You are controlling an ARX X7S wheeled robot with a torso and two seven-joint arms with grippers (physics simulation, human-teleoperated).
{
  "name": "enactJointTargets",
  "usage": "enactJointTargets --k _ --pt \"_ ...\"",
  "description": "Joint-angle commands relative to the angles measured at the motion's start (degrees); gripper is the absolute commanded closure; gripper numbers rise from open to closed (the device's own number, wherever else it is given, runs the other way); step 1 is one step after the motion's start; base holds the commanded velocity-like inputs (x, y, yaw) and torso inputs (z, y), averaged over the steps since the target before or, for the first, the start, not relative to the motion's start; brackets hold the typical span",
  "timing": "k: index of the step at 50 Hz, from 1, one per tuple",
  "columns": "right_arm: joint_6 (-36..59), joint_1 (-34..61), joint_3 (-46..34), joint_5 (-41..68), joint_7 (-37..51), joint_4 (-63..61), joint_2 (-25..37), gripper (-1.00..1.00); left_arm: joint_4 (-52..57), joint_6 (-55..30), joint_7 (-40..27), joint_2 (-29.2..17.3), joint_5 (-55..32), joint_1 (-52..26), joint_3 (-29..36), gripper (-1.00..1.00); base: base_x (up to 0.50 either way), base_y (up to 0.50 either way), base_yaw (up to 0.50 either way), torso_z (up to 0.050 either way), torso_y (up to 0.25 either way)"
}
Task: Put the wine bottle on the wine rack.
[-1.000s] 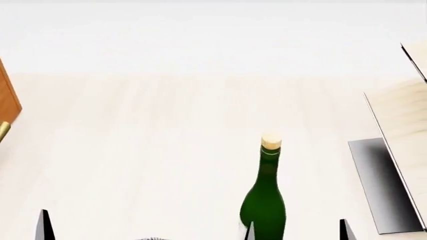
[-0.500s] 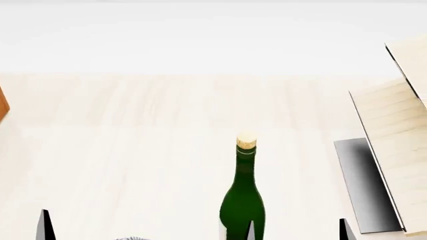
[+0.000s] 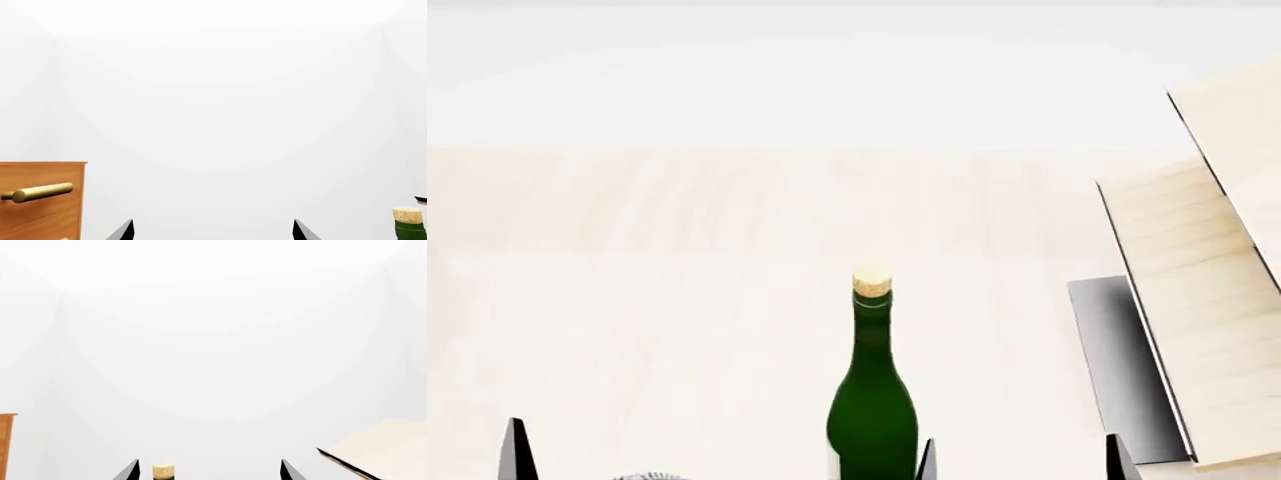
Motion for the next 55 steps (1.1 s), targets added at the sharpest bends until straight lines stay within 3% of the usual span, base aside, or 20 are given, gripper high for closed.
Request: enactJointTargets --k 1,55 --pt "0.43 0.27 -0.10 0.07 0.42 -0.14 0.31 -1.00 0.51 -0.35 -0.26 -0.31 0.01 -0.03 0.29 -1.00 0.00 -0.09 0.00 0.000 0.000" --pt "-0.50 0.31 -1.35 0.50 1.59 0.51 1.49 -1.00 -0.05 0.09 -1.58 -1.30 0.19 -0.26 1.90 -1.00 0.00 -0.09 0.00 0.000 0.000"
